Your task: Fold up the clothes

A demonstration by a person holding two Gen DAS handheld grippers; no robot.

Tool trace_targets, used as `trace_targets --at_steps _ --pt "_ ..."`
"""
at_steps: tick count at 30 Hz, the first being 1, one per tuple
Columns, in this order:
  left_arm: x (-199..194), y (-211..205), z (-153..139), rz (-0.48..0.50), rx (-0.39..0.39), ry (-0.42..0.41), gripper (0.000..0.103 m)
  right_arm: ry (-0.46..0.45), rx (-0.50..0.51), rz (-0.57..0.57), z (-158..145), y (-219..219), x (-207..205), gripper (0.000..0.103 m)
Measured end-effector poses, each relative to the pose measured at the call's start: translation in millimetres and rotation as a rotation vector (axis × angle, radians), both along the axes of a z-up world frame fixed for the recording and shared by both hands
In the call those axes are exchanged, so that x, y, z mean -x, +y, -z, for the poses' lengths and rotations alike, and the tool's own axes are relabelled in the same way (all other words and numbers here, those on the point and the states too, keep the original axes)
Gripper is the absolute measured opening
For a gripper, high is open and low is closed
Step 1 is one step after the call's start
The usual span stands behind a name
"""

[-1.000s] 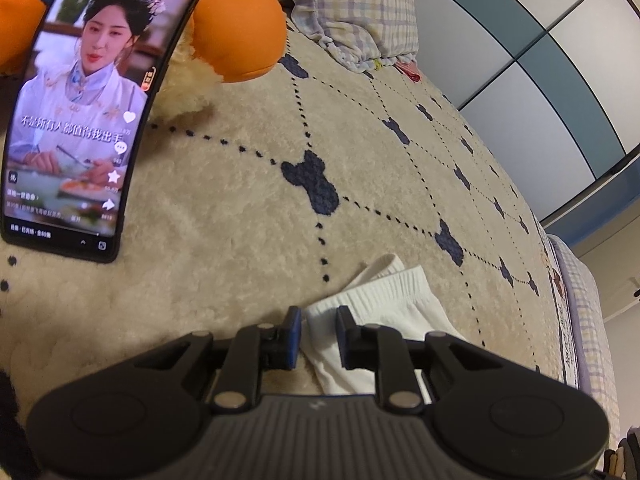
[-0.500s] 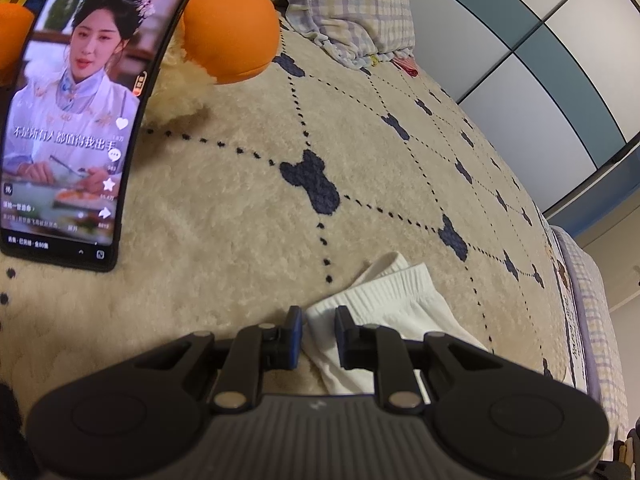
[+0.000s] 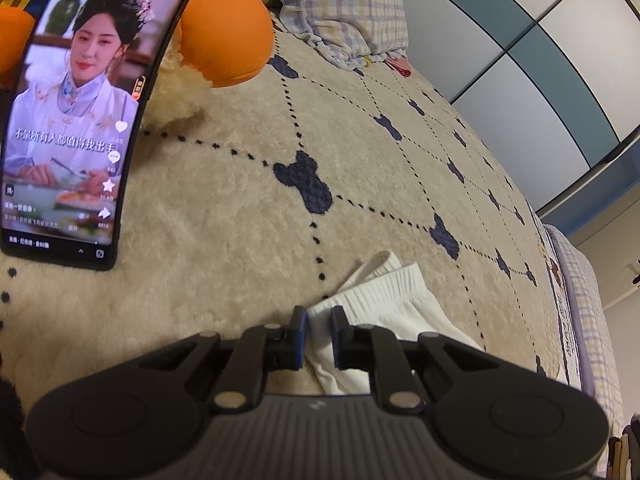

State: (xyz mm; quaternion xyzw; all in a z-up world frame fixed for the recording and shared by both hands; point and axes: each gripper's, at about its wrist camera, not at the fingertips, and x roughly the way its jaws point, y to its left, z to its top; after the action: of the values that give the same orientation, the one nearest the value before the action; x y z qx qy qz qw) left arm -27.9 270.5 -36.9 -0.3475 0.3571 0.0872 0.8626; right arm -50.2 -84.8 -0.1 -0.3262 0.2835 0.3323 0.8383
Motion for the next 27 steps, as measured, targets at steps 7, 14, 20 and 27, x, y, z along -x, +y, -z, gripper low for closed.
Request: trace_targets --at_steps 7,14,20,27 --pt "2 3 1 -0.002 0.013 0.0 0.013 -0.018 0.071 -0.029 11 7 12 0.005" --pt "1 3 1 -0.001 0.021 0.003 0.013 -0.015 0.085 -0.032 16 8 14 0.005" --pt "1 2 2 -0.003 0.018 0.006 0.013 0.013 0.007 0.001 8 7 1 0.006" --pt "2 -6 0 -0.003 -0.034 0.01 0.013 0.045 0.0 -0.008 13 13 -7 0.021"
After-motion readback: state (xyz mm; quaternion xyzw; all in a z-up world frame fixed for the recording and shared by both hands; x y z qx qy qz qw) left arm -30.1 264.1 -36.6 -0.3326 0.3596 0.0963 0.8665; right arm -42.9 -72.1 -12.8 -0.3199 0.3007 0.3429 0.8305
